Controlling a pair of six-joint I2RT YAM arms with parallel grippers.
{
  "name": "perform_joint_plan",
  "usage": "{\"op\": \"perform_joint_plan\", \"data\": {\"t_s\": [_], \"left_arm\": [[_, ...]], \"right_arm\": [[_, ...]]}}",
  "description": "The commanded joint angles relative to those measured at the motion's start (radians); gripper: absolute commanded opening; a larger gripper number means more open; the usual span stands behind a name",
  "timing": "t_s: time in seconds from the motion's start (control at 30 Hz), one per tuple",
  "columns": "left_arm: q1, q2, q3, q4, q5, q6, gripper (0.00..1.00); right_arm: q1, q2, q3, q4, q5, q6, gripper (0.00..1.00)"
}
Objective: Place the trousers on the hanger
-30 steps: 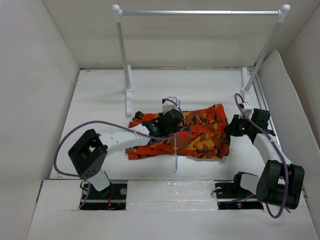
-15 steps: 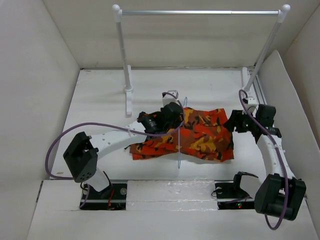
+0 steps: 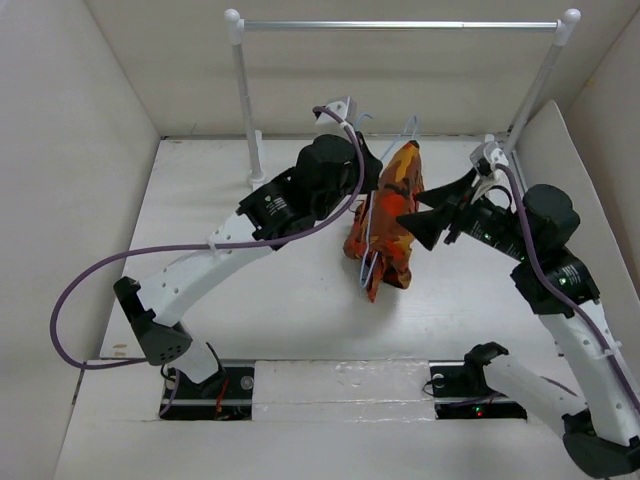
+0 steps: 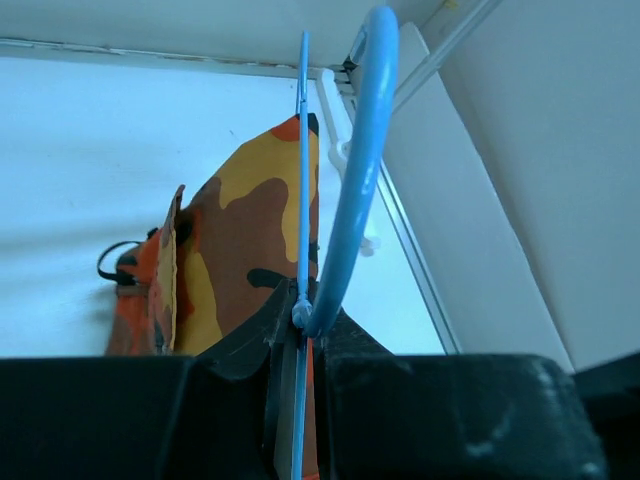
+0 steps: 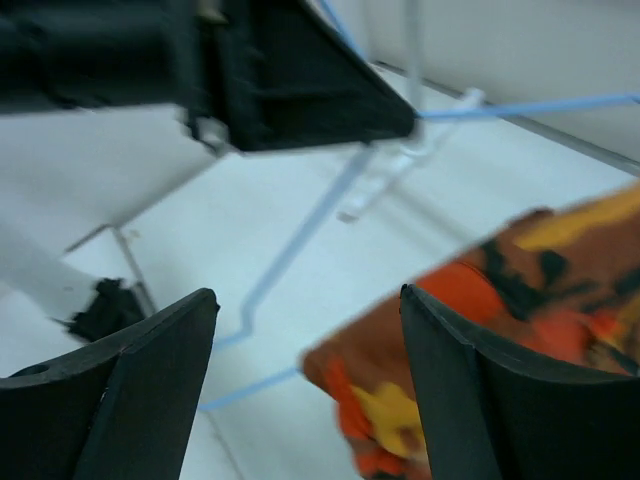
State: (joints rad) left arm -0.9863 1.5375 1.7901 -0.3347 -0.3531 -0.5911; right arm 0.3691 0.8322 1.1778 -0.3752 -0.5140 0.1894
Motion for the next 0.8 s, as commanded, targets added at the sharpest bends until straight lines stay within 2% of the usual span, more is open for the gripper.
{"op": "perform_joint_plan", "data": {"t_s": [0.0,0.1,0.2,0.27,0.43,0.47,0.5,0.57,0.63,0.7,0.77], "left_arm": [[0.001,-0.023,0.074,0.051,-0.007,0.005,0.0],[0.001,-0.02,0.101,0.054,-0.003,0.008,0.0],[0.001,-0.019,0.117,0.056,-0.004,0.013,0.0],[0.001,-0.022,0.118,0.062,0.002,0.014,0.0],[0.001,-0.039,0.095,0.08,0.005,0.01,0.0],[0.001,-0.045,0.088,0.083,0.005,0.01,0.0],[0.001,-0.045,0.086,0.083,0.003,0.01,0.0],[0.001,-0.048,0.084,0.085,0.006,0.011,0.0],[0.001,-0.048,0.081,0.086,0.012,0.011,0.0],[0.001,-0.048,0.075,0.088,0.016,0.011,0.0],[0.001,-0.05,0.068,0.092,0.014,0.013,0.0]], "right_arm": [[0.132,0.063,0.075,0.093,0.11,0.099,0.8],[0.229,0.114,0.042,0.169,0.152,0.157,0.79],[0.313,0.133,0.023,0.156,0.297,0.199,0.74],[0.34,0.136,0.007,0.136,0.42,0.208,0.72],[0.349,0.149,-0.052,0.163,0.477,0.252,0.65],[0.349,0.156,-0.064,0.17,0.477,0.261,0.61],[0.349,0.159,-0.072,0.194,0.471,0.269,0.52],[0.349,0.166,-0.093,0.212,0.463,0.285,0.48],[0.349,0.168,-0.116,0.261,0.444,0.312,0.3],[0.349,0.166,-0.148,0.32,0.434,0.33,0.18],[0.349,0.169,-0.164,0.358,0.399,0.361,0.15]]}}
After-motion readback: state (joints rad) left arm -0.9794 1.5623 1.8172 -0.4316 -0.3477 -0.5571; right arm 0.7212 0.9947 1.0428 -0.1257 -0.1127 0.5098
